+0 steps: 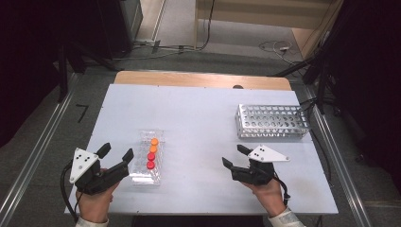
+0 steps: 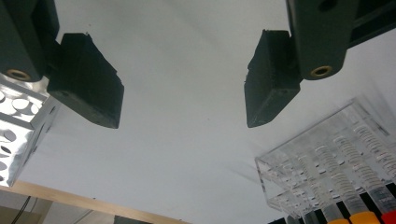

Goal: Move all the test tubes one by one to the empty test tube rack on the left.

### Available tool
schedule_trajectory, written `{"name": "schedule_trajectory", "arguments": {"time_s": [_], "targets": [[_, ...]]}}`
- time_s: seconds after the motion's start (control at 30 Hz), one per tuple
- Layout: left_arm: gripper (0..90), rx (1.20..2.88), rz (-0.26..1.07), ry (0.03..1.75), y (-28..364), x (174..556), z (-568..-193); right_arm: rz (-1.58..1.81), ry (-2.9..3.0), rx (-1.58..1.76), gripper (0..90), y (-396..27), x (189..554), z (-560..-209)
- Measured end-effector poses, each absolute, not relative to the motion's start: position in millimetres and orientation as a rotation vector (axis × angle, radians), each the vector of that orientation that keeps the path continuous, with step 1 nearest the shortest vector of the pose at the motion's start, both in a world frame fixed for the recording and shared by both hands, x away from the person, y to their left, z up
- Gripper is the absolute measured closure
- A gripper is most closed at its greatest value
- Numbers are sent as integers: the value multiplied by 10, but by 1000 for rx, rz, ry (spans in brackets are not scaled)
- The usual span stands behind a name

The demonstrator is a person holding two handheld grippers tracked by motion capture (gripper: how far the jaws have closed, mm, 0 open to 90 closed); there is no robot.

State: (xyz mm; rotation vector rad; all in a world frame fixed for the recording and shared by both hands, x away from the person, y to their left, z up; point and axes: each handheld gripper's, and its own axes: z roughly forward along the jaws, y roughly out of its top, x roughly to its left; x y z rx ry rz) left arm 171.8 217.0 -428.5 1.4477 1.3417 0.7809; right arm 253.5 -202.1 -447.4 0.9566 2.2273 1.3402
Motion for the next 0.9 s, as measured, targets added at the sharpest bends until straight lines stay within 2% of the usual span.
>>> {"name": "schedule_trajectory", "arguments": {"time_s": [0.9], "targets": [[210, 1436, 785, 1383, 2259, 1775, -4361, 1339, 2175, 1007, 266, -2250, 2535, -4456]]}}
